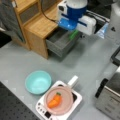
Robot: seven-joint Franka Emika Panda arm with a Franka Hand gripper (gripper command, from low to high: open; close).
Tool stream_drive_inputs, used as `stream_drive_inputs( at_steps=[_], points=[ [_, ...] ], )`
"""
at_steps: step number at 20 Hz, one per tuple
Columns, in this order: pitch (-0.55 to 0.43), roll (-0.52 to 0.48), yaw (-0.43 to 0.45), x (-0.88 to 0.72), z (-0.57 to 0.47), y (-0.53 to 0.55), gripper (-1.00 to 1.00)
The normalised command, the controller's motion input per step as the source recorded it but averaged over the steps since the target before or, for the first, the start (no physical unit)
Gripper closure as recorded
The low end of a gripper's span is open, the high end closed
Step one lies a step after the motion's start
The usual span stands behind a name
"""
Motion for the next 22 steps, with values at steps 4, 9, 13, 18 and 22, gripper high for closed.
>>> stream_drive_inputs(
  at_steps=[4, 9, 13, 18, 22],
  points=[
    [0.128, 0.132, -0.084, 0.14, 0.15, 0.00, -1.00],
    [0.137, 0.120, -0.084, 0.18, 0.24, 0.06, -1.00],
    [0.119, 0.079, -0.106, 0.29, 0.28, 0.27, -1.00],
    [0.103, 0.084, -0.163, 0.36, 0.12, 0.42, -1.00],
    [0.097, 0.118, -0.174, 0.40, 0.00, 0.35, -1.00]
  ],
)
